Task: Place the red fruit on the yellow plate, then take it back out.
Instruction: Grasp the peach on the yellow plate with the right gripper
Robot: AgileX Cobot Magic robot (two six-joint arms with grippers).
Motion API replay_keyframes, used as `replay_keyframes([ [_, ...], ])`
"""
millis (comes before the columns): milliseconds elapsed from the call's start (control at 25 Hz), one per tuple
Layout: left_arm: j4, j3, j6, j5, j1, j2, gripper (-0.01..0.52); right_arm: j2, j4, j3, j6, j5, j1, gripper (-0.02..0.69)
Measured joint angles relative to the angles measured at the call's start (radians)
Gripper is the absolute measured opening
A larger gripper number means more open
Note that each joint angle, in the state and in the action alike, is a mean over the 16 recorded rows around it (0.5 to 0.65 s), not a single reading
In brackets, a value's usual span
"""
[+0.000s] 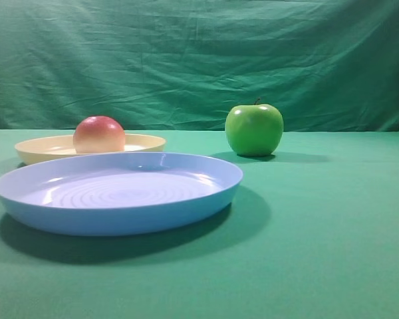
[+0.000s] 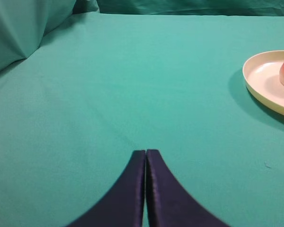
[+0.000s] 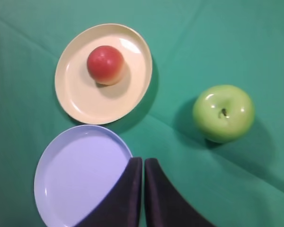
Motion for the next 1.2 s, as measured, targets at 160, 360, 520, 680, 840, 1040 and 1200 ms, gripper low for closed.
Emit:
replay_keyframes([
  [160, 0.0, 0.0, 0.0, 0.0, 0.0, 0.0, 0.0, -0.09, -0.058, 0.038, 0.063, -0.011, -0.026, 0.0],
  [360, 0.0, 0.0, 0.0, 0.0, 0.0, 0.0, 0.0, -0.25, -0.147, 0.155, 0.12, -0.063, -0.035, 0.0],
  [520, 0.0, 0.0, 0.0, 0.0, 0.0, 0.0, 0.0, -0.407, -0.205, 0.302, 0.148, -0.14, -0.038, 0.0],
  [680, 0.0, 0.0, 0.0, 0.0, 0.0, 0.0, 0.0, -0.573, -0.242, 0.48, 0.165, -0.237, -0.056, 0.0],
  [840, 0.0, 0.0, 0.0, 0.0, 0.0, 0.0, 0.0, -0.738, -0.261, 0.661, 0.178, -0.333, -0.092, 0.0],
  [1040, 0.0, 0.0, 0.0, 0.0, 0.0, 0.0, 0.0, -0.948, -0.269, 0.87, 0.191, -0.436, -0.161, 0.0],
  [1200, 0.0, 0.0, 0.0, 0.0, 0.0, 0.0, 0.0, -1.113, -0.268, 1.025, 0.201, -0.504, -0.227, 0.0],
])
